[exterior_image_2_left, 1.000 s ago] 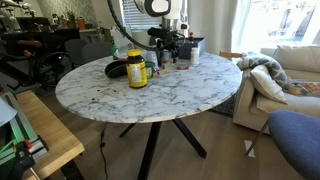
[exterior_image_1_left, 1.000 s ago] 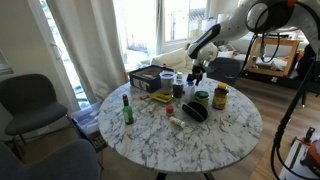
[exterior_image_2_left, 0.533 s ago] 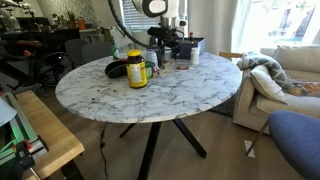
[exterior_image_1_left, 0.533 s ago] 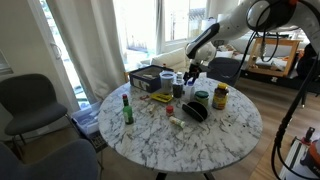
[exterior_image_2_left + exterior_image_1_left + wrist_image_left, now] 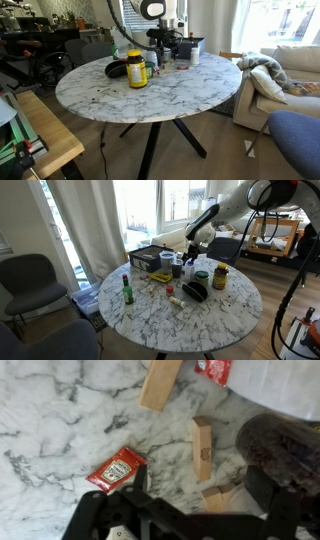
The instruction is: Move the brown object to the left
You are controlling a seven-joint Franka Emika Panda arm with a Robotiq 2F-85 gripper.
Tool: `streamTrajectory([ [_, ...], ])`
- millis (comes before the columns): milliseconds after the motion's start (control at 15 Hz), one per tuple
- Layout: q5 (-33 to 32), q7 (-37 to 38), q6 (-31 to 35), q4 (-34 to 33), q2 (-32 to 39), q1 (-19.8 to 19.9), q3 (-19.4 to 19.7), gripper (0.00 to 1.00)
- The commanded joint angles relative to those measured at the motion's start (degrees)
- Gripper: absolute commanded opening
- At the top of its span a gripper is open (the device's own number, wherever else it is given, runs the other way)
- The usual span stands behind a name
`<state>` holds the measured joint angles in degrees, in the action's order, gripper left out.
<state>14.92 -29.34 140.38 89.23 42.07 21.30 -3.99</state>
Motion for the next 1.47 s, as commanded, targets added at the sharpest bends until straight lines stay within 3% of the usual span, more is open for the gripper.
streamTrajectory([
  [0, 2.9, -3.5, 0.3, 2.5, -1.6, 2.5, -3.9, 1.0],
  [333, 6.4, -8.3, -0.4, 3.2, -2.4, 3.5, -7.6, 1.0],
  [1400, 2.2, -6.8, -0.5, 1.2, -0.4, 2.1, -1.2, 1.0],
])
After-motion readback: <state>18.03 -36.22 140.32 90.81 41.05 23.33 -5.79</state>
